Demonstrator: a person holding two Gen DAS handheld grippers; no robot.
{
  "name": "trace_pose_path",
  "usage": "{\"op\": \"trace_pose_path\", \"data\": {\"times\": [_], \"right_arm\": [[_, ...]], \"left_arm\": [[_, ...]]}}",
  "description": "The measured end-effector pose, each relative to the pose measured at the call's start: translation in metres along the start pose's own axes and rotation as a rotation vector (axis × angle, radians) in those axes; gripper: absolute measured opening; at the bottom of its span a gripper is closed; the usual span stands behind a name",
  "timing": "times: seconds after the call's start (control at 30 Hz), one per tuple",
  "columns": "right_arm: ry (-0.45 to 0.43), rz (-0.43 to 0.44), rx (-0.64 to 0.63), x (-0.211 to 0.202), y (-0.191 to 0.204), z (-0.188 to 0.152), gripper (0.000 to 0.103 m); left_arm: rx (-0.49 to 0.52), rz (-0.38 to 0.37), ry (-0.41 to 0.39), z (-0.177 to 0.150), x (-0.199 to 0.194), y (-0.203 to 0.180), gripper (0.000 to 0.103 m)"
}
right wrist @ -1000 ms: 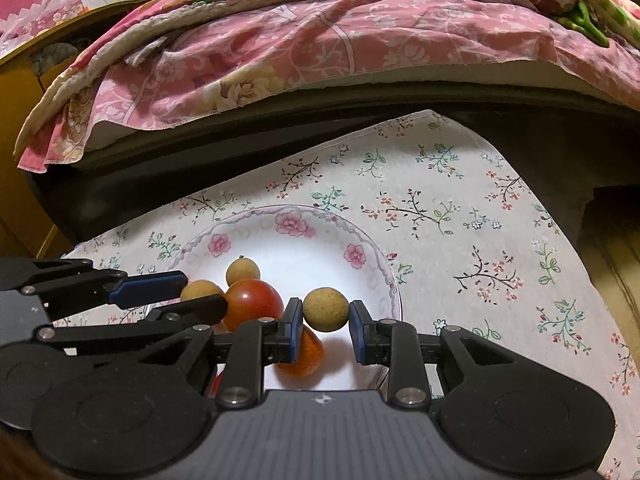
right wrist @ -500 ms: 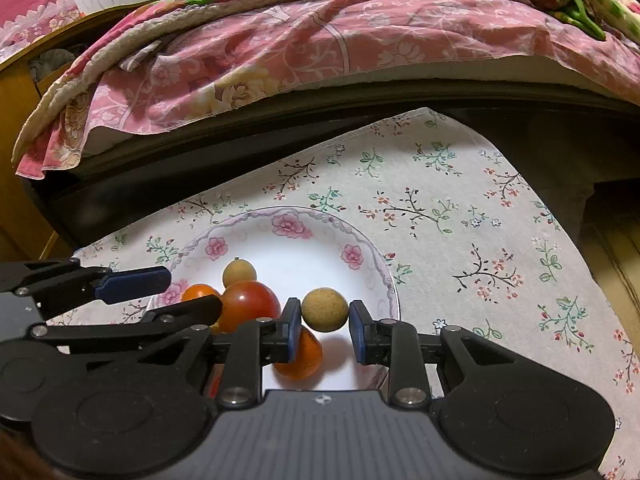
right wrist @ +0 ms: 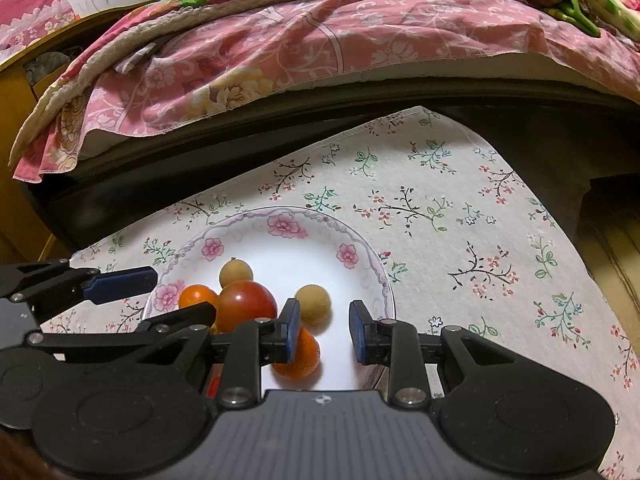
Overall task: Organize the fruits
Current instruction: 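Open both tools to drop the potatoes into the plate, then withdraw both tools from the plate toward the remaining red tomatoes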
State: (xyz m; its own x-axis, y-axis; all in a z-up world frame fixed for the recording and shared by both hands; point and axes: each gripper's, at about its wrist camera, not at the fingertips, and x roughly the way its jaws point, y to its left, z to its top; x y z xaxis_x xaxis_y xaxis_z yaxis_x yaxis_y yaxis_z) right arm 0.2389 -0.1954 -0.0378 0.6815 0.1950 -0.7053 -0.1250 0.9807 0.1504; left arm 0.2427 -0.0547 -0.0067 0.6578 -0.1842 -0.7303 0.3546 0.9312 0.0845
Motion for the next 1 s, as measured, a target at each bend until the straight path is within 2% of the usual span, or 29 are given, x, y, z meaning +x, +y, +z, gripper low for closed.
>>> {"op": "trace_pose_path", "data": {"times": [0.5, 0.57, 0.63, 0.8, 1.0], "right_arm": [[-0.011, -0.009, -0.006, -0.008, 0.005, -0.001, 0.031], [-0.013, -0.01, -0.009, -0.01, 0.006, -0.001, 0.031], [-0.017, -0.001, -0.004, -0.012, 0.007, -0.001, 0.033], [-0.034, -0.003, -0.041, -0.019, 0.018, 0.0, 0.034], [-0.056, 0.003, -0.044, -0.028, 0.021, 0.001, 0.034]], "left_arm": [[0.013, 0.016, -0.019, -0.001, -0.006, 0.001, 0.069], [0.016, 0.018, -0.019, -0.002, -0.007, 0.002, 0.071], [0.022, 0.01, -0.022, -0.002, -0.009, 0.002, 0.079], [0.067, 0.02, -0.038, -0.004, -0.016, -0.005, 0.079], [0.056, 0.014, -0.041, -0.005, -0.02, 0.0, 0.081]]}}
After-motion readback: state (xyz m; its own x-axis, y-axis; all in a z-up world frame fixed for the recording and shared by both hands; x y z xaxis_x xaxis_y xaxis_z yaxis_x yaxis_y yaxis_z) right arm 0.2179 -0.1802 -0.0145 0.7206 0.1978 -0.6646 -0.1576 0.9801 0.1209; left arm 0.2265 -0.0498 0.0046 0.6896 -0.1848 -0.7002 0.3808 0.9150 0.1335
